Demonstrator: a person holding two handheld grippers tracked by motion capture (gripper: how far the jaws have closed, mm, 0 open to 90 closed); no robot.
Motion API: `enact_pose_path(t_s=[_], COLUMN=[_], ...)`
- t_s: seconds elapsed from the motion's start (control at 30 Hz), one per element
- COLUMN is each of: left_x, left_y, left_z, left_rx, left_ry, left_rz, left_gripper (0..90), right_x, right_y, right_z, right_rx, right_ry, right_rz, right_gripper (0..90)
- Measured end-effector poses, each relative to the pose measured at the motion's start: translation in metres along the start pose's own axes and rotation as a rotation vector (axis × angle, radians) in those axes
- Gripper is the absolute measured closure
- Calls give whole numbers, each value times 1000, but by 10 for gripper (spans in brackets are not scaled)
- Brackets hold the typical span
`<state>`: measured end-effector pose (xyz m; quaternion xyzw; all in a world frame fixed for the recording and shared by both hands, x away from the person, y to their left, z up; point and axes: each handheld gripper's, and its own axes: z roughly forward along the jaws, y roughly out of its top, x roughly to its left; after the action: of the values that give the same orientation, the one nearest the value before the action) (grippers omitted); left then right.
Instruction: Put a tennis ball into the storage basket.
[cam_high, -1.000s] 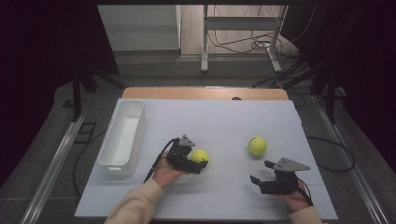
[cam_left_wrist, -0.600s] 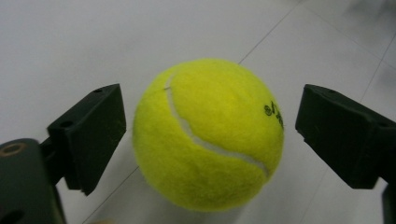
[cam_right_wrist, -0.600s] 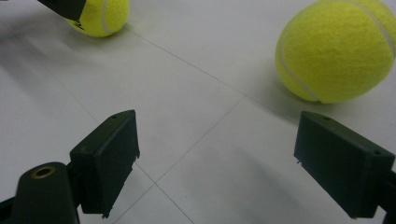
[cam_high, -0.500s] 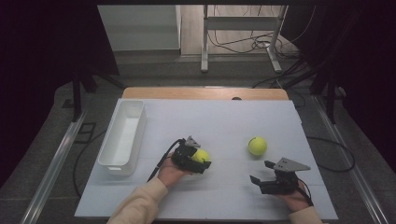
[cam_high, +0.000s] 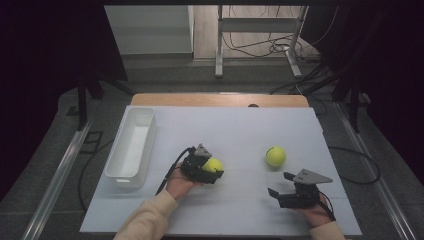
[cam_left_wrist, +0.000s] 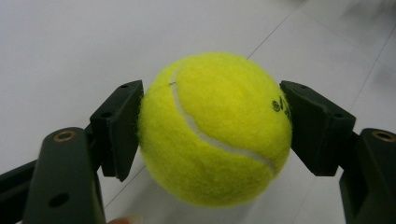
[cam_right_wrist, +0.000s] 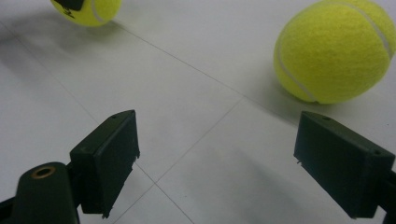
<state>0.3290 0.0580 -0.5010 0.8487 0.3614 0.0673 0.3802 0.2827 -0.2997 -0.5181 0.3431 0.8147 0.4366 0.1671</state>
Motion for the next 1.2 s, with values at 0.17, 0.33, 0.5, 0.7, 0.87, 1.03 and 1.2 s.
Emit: enact_pose_path(t_s=[0.17,0.33,0.5,0.7,0.87,1.03,1.2], left_x=[0,0,0,1,4,9,13], left_y=[2,4,7,9,10,10,10], left_z=[-12,-21,-32,-44,-54,-64,-71], left_rx=[-41,-64,-91,-123,-151,-176,-192], left_ry=[-11,-11,-12,-9,-3,0,8], left_rz=[-5,0,5,1,-6,-15,-28], left_gripper=[262,261,261,261,261,261,261], right_x=[0,0,0,0,1,0,0], right_y=[0,0,0,0,0,0,0], right_z=[0,0,0,0,0,0,0], right_rx=[0,2,6,5,11,9,7], right_ry=[-1,-4,-9,-5,-13,-4,-5], right_rz=[0,-1,1,7,3,4,7], right_gripper=[147,147,147,146,146,147,147])
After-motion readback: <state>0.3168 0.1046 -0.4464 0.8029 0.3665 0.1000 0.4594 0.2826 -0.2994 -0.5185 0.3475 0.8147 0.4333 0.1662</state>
